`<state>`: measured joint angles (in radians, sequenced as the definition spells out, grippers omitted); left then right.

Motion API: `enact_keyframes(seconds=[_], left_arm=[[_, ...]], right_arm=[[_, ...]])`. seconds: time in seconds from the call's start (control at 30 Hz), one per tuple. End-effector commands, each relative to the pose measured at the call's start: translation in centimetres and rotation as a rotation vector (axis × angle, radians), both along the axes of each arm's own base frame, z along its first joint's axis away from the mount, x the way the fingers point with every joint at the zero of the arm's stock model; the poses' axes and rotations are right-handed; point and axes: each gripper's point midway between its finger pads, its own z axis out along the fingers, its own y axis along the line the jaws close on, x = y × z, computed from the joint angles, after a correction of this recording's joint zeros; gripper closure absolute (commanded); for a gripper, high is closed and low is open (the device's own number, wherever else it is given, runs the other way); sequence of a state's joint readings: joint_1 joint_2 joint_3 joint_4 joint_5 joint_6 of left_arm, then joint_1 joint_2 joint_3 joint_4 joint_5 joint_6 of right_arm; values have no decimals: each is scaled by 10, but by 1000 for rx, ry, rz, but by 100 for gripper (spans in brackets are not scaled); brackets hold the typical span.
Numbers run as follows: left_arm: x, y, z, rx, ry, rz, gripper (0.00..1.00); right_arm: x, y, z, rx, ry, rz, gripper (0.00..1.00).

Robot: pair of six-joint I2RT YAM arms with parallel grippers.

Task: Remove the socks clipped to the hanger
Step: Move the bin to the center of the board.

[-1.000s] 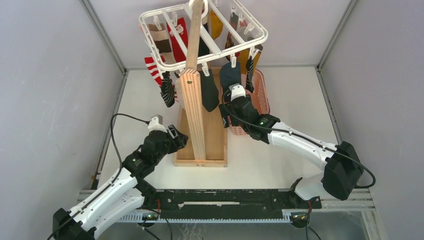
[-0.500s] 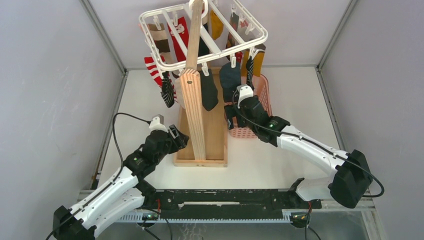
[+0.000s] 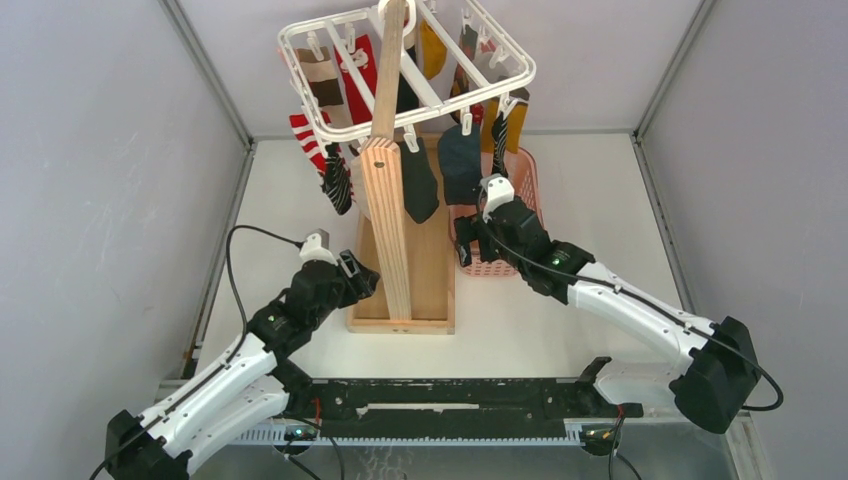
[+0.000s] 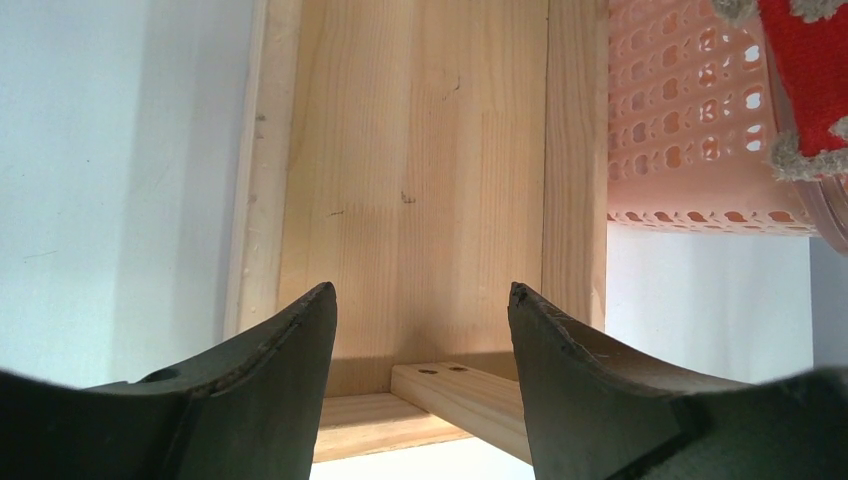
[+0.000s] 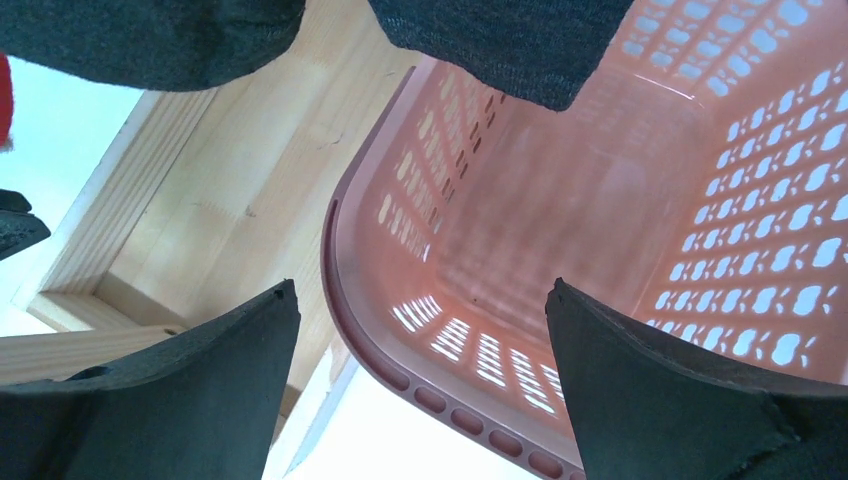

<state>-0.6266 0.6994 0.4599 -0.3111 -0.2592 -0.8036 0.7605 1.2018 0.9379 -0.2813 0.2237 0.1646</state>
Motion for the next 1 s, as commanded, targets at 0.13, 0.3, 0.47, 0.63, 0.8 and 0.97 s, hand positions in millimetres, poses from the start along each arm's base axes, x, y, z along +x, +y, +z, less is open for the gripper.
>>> enact_keyframes(seconds=[0.13, 0.3, 0.47, 0.63, 0.8, 0.97], left_arm=[[8, -9, 27, -38, -75, -11, 32], [8, -10, 27, -35, -72, -14, 32], [8, -11, 26, -27, -68, -15, 32], [10, -12, 23, -18, -60, -17, 32], [11, -15, 20, -15, -54, -25, 32], [11, -17, 19, -16, -50, -34, 32]], right_arm=[[4, 18, -9, -4, 20, 69, 0], [18, 17, -32, -105, 53, 23, 4], [27, -1, -44, -188, 72, -94, 44], [26, -24, -41, -221, 74, -197, 91], [19, -57, -35, -195, 95, -281, 91], [13, -105, -32, -126, 141, -390, 91]])
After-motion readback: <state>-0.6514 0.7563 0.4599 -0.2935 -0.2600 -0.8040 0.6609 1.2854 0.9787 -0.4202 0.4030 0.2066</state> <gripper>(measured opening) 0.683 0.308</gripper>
